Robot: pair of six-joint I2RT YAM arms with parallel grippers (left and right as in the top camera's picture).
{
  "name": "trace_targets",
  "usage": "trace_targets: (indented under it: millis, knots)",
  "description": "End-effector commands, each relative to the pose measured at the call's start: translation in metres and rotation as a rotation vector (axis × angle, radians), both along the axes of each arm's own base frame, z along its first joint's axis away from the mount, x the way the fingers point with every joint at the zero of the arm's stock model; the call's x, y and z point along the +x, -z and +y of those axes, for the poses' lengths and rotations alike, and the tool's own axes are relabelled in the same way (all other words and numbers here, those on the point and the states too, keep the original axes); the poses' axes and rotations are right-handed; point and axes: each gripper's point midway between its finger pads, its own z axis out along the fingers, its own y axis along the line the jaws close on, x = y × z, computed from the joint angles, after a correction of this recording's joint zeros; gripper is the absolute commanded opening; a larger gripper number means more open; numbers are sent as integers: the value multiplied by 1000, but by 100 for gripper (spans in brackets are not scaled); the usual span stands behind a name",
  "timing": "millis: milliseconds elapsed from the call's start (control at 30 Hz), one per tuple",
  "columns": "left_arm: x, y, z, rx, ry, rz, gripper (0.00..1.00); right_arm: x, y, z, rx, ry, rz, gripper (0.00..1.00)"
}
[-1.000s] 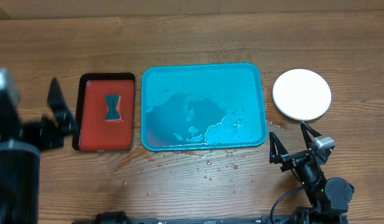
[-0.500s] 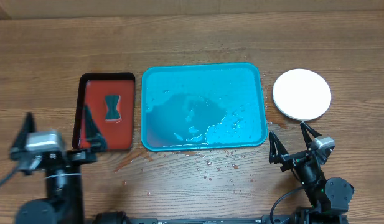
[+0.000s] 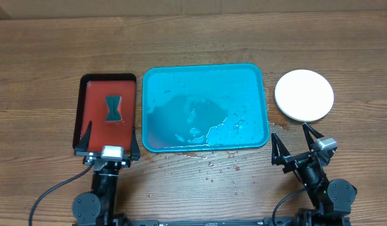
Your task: Clean dirty plates on tray and stack at the side
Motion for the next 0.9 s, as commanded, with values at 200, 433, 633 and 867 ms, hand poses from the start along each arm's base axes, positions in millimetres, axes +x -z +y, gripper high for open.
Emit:
trace_targets:
  millis: [200,433,633,867]
  knots:
    - [2,64,0,40,-2,221,100,0,3,0,-3,0,0,100]
    - [2,63,-1,23,2,219,100,0,3,0,-3,0,1,100]
    - [2,63,-1,23,3,219,100,0,3,0,-3,0,1,100]
    - [2,63,-1,23,2,219,100,0,3,0,-3,0,0,100]
